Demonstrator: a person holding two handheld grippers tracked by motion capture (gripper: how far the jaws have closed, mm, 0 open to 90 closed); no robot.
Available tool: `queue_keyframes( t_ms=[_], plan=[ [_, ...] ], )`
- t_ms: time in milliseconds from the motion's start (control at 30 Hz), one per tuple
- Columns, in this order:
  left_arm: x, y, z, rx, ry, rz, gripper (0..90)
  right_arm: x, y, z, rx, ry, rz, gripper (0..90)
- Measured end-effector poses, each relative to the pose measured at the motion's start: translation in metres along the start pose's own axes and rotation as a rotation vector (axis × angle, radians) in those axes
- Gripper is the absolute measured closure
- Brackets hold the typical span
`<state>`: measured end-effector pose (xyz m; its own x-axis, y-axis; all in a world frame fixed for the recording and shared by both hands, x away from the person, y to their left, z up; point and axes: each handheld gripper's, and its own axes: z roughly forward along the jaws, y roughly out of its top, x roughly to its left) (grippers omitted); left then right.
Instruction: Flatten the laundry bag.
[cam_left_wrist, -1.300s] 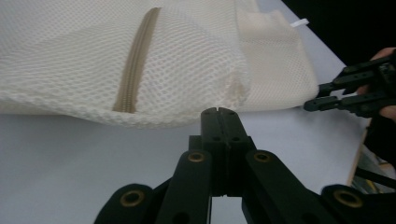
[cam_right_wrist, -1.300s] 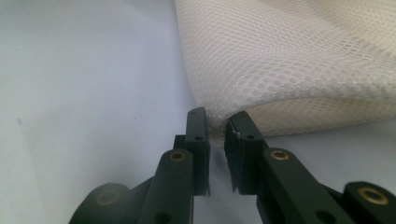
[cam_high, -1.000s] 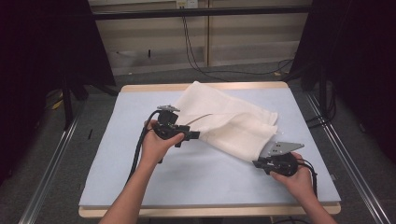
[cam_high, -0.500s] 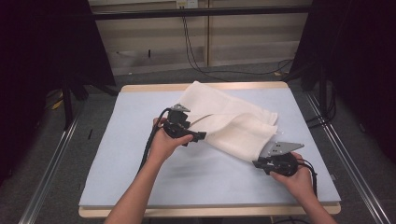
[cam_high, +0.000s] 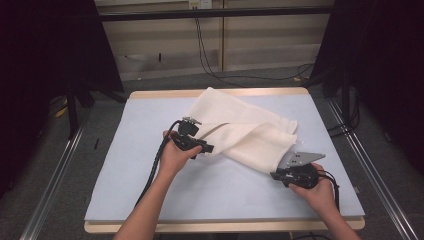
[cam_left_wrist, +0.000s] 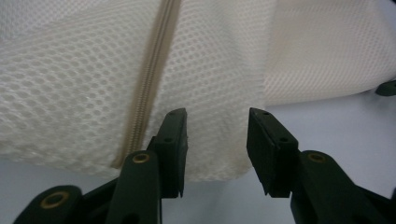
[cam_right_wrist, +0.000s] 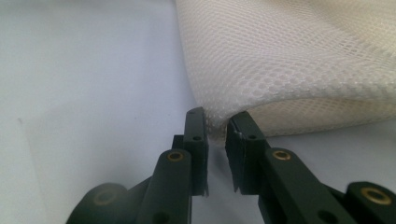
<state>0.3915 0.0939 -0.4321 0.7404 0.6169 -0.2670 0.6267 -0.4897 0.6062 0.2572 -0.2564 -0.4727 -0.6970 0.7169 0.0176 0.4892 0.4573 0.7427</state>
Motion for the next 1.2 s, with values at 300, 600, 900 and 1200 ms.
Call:
queue_keyframes(
  t_ms=[300,600,900,1200],
  plan=[
    [-0.001,-0.017,0.023,-0.004,-0.013,-0.034,36.0,0.000,0.000,0.001,0.004,0.006,0.003,78.2],
    [-0.006,-0.021,0.037,0.009,0.049,0.047,31.9,0.001,0.000,0.001,0.006,0.007,0.002,78.0],
    [-0.009,-0.024,0.038,-0.017,0.124,0.045,61.1,0.002,0.000,0.003,0.018,0.002,-0.003,78.2],
    [-0.001,-0.028,0.030,-0.039,0.031,-0.036,85.9,0.000,-0.001,0.004,0.014,0.003,0.008,78.9]
  ],
)
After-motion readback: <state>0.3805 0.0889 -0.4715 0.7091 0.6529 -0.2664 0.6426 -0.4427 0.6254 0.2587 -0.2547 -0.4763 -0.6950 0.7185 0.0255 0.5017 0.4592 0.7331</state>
